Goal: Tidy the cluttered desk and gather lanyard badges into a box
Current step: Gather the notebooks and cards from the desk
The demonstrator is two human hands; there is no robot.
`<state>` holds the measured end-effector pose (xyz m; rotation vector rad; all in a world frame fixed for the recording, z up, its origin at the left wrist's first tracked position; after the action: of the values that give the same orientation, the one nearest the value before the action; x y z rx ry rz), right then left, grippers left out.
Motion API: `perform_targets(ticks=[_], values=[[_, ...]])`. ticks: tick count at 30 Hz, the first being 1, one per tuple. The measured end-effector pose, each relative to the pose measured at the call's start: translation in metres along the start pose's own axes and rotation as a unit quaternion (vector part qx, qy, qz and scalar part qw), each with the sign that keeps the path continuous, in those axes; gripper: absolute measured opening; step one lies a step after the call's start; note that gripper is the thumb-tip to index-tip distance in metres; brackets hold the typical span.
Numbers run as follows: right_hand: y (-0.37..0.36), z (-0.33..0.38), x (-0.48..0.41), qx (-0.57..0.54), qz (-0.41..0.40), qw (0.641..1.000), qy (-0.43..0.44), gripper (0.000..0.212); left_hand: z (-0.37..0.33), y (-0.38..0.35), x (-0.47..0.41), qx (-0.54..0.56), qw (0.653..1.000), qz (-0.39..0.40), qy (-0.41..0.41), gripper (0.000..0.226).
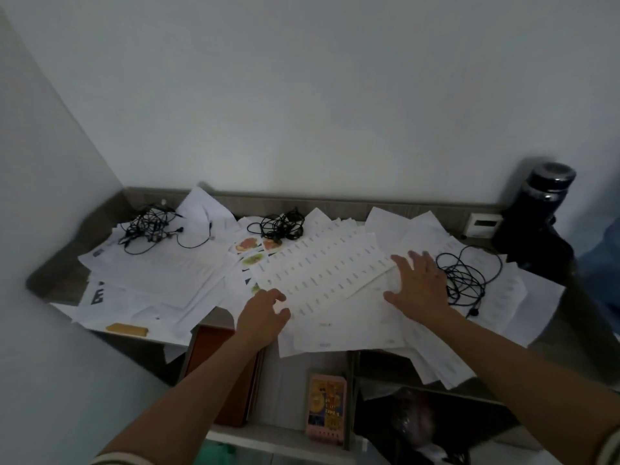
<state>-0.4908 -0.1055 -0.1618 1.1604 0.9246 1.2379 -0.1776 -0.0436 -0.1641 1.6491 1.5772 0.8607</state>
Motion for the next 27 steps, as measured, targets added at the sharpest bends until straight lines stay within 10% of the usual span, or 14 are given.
perform_targets(ticks=[5,12,19,27], values=[[-0.005,-0.079,-0.030,0.029,0.091,0.978,-0.184,0.117,-0.001,-0.025,-0.035,-0.115,0.985,0.118,-0.060,0.060],[-0.003,-0.104,-0.031,-0.093,-0.007,0.966,-0.242,0.047,0.018,-0.054,-0.048,-0.214,0.953,0.186,-0.108,0.068],[0.058,-0.024,-0.032,-0.253,-0.151,0.944,-0.148,0.021,0.023,-0.053,-0.061,-0.230,0.947,0.180,-0.134,0.070],[0.092,0.105,0.017,-0.527,-0.024,0.850,-0.003,0.027,0.053,-0.023,-0.049,-0.133,0.978,0.092,-0.133,0.050]])
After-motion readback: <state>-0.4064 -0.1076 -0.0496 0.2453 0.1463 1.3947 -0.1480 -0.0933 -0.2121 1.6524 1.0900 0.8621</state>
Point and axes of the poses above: each hand's wrist, its own x-axis away from the middle knuckle, its own y-axis out of the back of the hand, z = x × y, the point moved 6 cm from there along -x, towards the middle knuckle, and after that the axes turned 11 degrees about -y, right-handed, at the moved point
